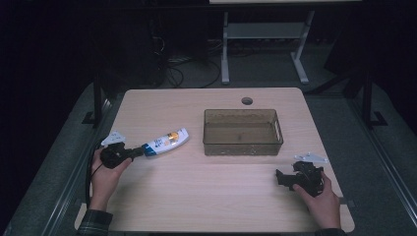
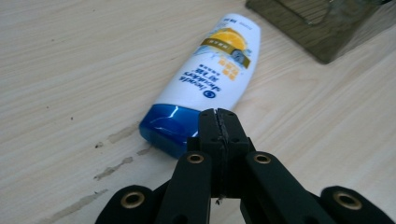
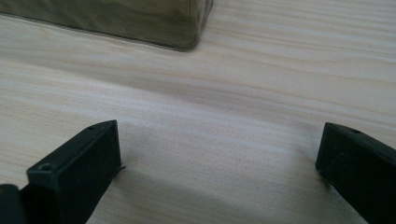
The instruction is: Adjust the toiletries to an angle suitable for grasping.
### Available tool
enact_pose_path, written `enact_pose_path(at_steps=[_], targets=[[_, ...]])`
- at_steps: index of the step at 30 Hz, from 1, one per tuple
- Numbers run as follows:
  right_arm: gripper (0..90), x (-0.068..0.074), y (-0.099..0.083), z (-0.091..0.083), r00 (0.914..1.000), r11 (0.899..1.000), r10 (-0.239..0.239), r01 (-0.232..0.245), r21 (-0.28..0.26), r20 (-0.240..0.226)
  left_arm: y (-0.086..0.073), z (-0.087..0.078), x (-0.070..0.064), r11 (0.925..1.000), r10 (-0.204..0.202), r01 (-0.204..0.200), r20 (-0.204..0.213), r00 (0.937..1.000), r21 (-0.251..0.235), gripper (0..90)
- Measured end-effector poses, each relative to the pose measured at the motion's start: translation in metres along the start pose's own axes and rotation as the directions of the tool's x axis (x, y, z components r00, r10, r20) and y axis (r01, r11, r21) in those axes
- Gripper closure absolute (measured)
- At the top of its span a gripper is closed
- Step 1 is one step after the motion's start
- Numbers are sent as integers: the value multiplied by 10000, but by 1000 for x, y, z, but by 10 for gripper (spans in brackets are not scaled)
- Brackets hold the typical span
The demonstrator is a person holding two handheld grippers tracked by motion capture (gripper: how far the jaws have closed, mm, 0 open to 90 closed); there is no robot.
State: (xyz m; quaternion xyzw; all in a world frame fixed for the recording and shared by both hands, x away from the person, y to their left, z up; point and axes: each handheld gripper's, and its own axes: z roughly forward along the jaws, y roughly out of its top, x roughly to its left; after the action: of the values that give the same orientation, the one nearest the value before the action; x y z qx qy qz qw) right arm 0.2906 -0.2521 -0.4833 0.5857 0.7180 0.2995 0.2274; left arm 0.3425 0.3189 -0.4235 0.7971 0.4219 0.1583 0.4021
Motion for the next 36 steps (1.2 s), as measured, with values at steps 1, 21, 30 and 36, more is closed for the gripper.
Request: enact_pose_path(at_steps=[1, 21, 30, 36], targets=[[0, 0, 0, 0, 10000, 10000, -5, 5, 0, -1, 1, 1, 1, 10000, -37, 37, -8, 10000, -36, 897], [0, 0, 0, 0, 10000, 10000, 8, -8, 9, -1, 11, 31, 36, 9986, -478, 465, -548, 9974, -237, 898], [0, 0, 0, 0, 10000, 10000, 8, -8, 6, -2, 0, 50, 48, 9974, -538, 571, -704, 9961, 448, 898], [0, 0, 0, 0, 10000, 10000, 10, -10, 4, -2, 0, 50, 44, 9965, -512, 545, -527, 9973, 638, 897]])
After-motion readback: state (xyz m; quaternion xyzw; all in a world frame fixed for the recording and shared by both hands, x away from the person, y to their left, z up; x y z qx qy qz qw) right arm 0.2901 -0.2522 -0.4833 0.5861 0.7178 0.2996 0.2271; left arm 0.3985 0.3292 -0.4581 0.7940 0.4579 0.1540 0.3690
